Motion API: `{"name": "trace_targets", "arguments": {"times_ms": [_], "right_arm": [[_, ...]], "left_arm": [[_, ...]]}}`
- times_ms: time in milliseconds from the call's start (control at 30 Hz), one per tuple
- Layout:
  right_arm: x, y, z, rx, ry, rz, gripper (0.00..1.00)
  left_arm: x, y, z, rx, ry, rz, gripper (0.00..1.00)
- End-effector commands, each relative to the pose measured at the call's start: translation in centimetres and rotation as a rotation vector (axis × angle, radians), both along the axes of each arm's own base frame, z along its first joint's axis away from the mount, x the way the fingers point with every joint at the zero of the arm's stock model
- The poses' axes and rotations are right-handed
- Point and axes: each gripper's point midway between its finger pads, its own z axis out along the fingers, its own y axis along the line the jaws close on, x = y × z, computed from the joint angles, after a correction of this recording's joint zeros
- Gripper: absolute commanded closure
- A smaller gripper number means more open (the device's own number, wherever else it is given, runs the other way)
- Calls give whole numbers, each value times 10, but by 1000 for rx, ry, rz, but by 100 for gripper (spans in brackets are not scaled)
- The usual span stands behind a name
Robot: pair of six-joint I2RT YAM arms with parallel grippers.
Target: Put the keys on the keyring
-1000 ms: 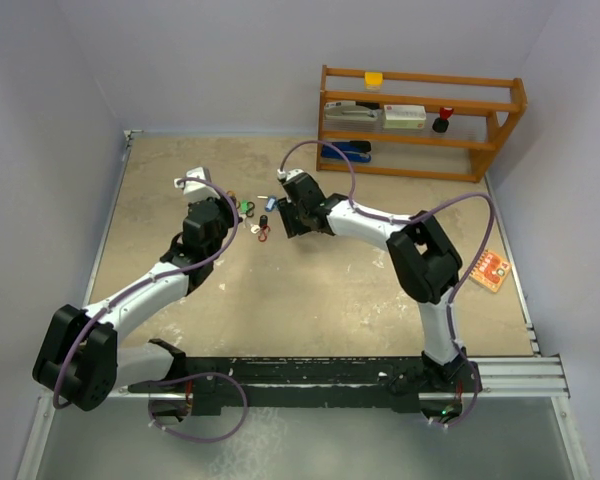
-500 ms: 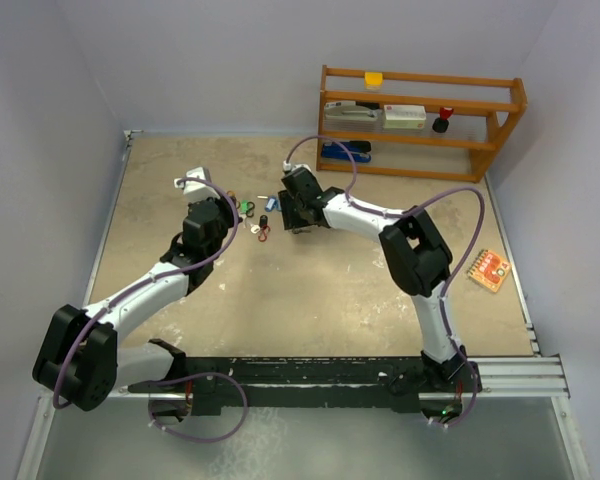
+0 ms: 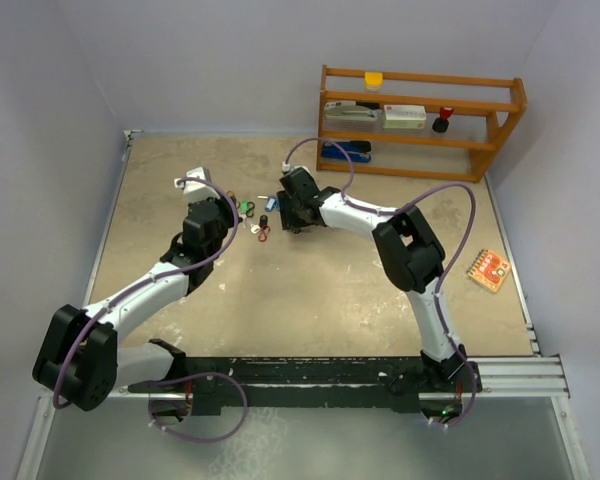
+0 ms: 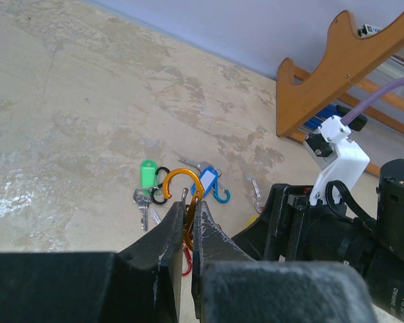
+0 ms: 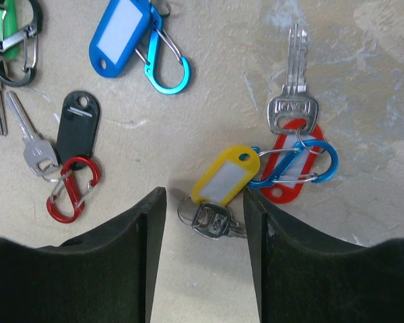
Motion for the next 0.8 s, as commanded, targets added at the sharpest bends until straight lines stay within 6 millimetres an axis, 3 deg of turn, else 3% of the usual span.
{"name": "trace_targets", "arguments": {"times_ms": [0,467,767], "right_arm": [[8,10,8,37,-7,2,48],[8,9,1,12,9,10,61],[5,7,-1,8,15,22,77]], "left_arm": [[2,2,15,-36,-50,9,100],[3,1,14,-34,-47,9,100],[2,2,14,-34,-47,9,100]]}}
